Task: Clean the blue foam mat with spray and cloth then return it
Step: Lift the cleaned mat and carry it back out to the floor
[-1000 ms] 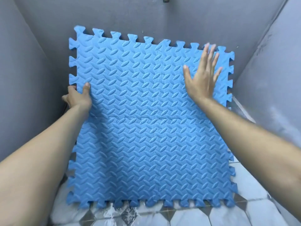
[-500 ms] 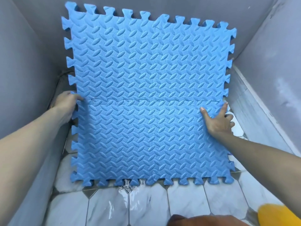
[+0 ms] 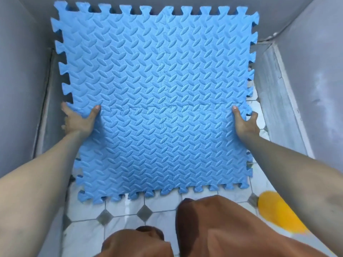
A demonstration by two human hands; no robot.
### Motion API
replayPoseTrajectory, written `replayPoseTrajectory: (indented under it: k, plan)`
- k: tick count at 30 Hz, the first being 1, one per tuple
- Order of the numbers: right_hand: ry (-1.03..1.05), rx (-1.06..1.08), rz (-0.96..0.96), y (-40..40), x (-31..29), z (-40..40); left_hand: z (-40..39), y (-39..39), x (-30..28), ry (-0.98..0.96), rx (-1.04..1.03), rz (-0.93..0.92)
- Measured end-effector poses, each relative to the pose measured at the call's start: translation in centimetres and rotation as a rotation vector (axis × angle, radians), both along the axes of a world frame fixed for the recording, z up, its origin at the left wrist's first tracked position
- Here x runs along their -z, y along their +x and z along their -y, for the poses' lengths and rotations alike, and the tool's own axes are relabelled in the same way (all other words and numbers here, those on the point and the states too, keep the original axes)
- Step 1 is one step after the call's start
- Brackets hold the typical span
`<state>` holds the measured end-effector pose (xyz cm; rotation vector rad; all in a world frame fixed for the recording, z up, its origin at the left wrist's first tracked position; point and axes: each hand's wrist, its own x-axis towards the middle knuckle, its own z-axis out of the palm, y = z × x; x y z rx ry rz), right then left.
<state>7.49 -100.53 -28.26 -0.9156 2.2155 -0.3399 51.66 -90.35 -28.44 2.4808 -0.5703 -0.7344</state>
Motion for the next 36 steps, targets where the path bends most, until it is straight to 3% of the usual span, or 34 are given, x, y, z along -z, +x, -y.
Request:
replayPoseTrajectory:
  k: [4,7,13,17,25,32,36]
  plan:
    - [0.086,-0.102,0.029,-1.6,-4.7,-1.6,-1.0,-0.6,-3.9,0.013,-0.057,-0.011]
    - [0.137,-0.039,0.052,-3.1,-7.2,-1.9,-1.7,-1.1,-6.1,0.073,-0.114,-0.026]
    - [0.259,0.010,0.064,-5.2,-12.7,-3.0,-2.7,0.2,-12.6,0.206,-0.033,-0.073]
    - [0.291,-0.035,0.200,-7.5,-15.7,-3.3,-3.5,1.8,-18.6,0.329,0.147,-0.102]
    - [0.223,-0.356,0.056,-5.0,-28.4,-3.0,-3.4,2.5,-28.6,0.579,0.405,-0.040]
    - [0.405,-0.350,-0.031,-6.8,-28.9,-4.3,-3.8,-1.4,-29.2,0.741,0.586,-0.011]
    - [0.495,-0.343,-0.092,-9.4,-26.9,-5.8,-6.3,-11.0,-29.1,0.623,0.853,-0.070]
